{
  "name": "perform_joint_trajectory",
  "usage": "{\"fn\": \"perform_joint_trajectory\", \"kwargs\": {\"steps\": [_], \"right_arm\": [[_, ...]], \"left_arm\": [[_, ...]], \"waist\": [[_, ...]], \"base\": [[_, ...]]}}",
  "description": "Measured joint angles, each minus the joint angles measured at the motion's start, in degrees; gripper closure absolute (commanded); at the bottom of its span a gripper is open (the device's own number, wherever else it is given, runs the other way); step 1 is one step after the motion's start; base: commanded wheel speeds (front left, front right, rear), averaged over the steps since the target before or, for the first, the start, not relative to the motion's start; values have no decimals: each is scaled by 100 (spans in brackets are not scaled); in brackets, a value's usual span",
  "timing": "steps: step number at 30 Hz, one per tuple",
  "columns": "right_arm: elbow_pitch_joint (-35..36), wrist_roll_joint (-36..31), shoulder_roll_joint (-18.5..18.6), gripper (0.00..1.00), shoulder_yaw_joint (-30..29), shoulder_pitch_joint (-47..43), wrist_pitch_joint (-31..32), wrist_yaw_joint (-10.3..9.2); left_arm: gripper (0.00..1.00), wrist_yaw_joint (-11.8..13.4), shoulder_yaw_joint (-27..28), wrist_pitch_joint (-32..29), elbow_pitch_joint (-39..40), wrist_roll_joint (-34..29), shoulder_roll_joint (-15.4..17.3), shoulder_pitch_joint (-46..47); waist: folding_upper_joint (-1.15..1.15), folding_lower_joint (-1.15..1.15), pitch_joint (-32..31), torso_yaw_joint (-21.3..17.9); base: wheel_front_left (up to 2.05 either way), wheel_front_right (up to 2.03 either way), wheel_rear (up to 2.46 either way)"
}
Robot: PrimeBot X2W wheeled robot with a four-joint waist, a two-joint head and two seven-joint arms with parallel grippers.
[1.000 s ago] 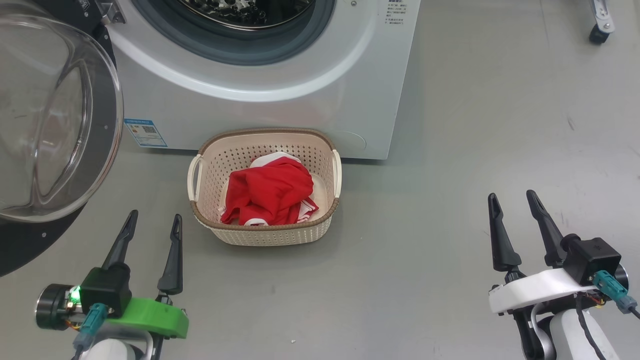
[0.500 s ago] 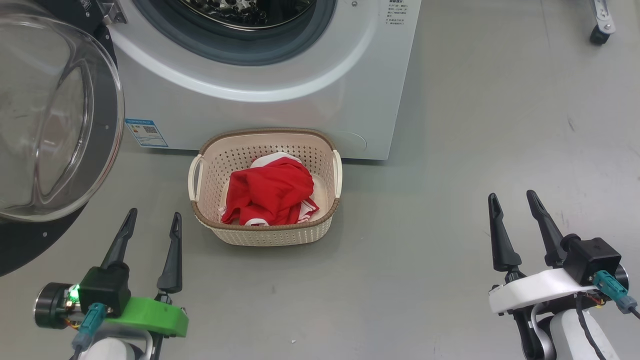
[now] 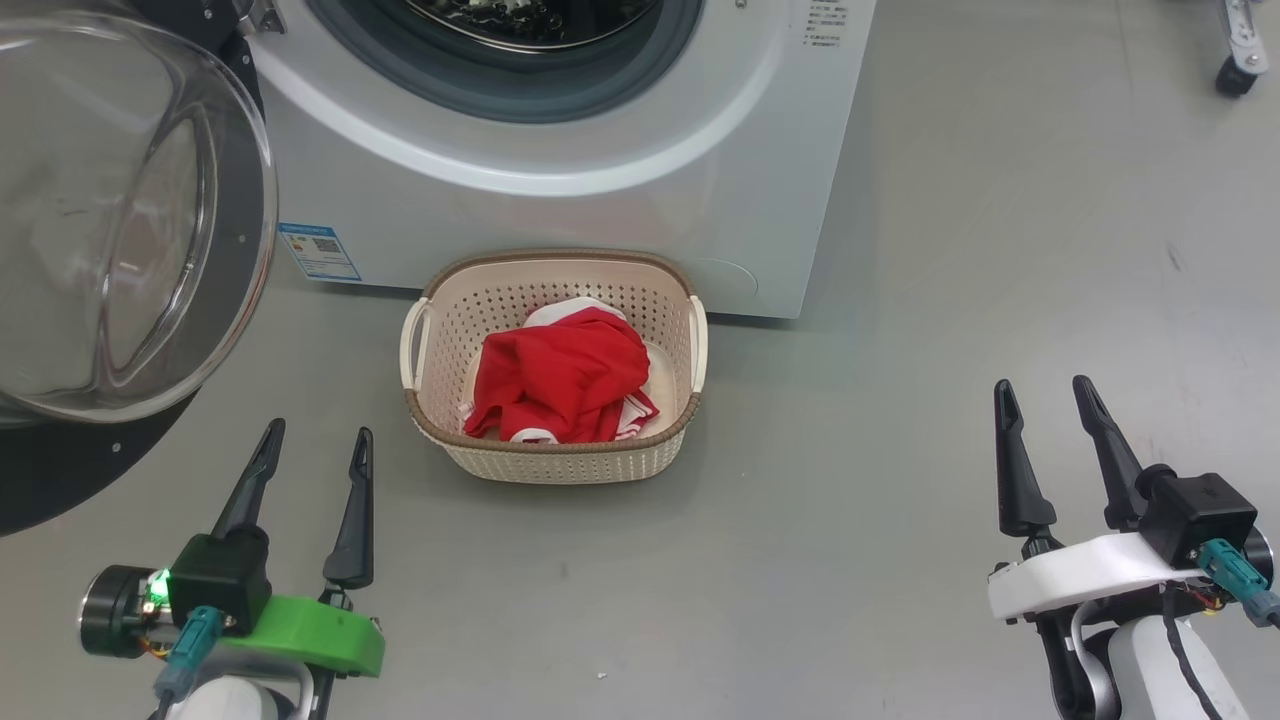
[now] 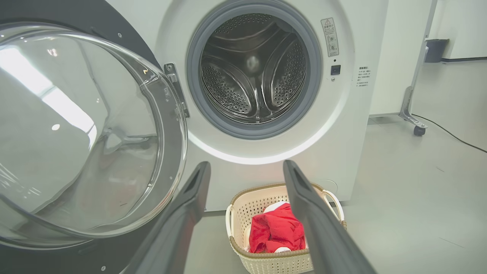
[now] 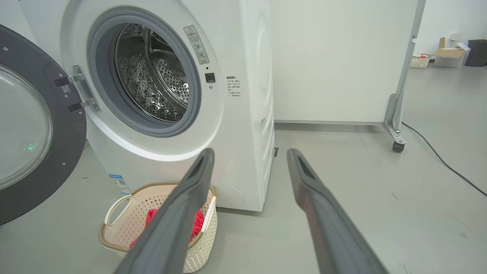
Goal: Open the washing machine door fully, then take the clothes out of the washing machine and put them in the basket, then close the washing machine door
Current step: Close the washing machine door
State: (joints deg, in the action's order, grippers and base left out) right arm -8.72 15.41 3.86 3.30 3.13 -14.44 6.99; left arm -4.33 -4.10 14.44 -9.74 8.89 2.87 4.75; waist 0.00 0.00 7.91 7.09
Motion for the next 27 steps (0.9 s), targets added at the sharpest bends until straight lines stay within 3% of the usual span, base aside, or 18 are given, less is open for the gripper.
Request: {"fn": "perform_joint_trajectory", "kwargs": {"steps": [15,27], "right_arm": [[85,0,168,0,197,-3,0,0],[65,2,202,0,432,-10,0,0]], "left_arm": [[0,54,-51,0,-21,14,-20,2],[0,144,-92,0,-58,60,-31,-7]], "waist": [[0,0,36,759],[0,0,-38,1625]], "base": [[0,0,0],[0,0,0]]}}
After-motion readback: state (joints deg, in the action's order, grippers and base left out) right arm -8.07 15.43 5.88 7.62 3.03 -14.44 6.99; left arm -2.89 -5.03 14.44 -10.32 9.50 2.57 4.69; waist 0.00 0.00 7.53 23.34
